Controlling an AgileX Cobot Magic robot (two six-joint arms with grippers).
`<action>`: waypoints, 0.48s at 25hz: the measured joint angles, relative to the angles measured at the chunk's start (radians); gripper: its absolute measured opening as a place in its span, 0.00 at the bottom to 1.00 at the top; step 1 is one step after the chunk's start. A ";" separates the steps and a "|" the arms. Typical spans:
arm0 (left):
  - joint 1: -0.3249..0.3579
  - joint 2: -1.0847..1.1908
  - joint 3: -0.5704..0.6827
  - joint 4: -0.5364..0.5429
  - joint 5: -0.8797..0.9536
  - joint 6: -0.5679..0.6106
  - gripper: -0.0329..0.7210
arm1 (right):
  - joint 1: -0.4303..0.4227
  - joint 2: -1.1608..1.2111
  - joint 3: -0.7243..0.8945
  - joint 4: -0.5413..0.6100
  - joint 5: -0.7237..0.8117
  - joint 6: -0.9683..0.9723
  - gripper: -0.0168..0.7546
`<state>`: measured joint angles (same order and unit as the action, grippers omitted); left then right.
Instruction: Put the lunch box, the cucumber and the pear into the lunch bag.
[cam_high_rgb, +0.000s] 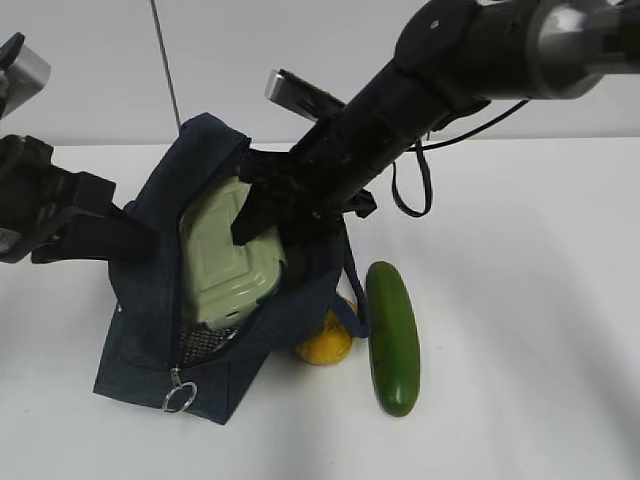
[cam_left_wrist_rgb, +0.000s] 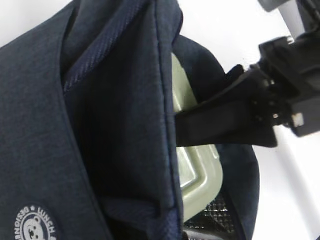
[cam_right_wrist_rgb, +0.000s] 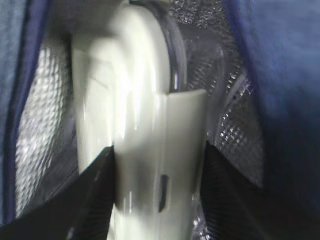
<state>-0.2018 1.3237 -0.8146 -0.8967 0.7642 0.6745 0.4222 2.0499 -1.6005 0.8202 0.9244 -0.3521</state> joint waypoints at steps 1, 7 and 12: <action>0.000 0.000 0.000 0.000 0.000 0.000 0.03 | 0.009 0.019 -0.020 -0.009 0.000 0.010 0.51; 0.000 0.000 0.000 0.000 0.000 0.000 0.03 | 0.039 0.094 -0.103 -0.098 0.000 0.052 0.51; 0.000 0.000 0.000 0.000 0.000 0.000 0.03 | 0.039 0.097 -0.124 -0.131 0.011 0.056 0.60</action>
<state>-0.2018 1.3237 -0.8146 -0.8967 0.7642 0.6745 0.4610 2.1467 -1.7242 0.6896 0.9353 -0.2962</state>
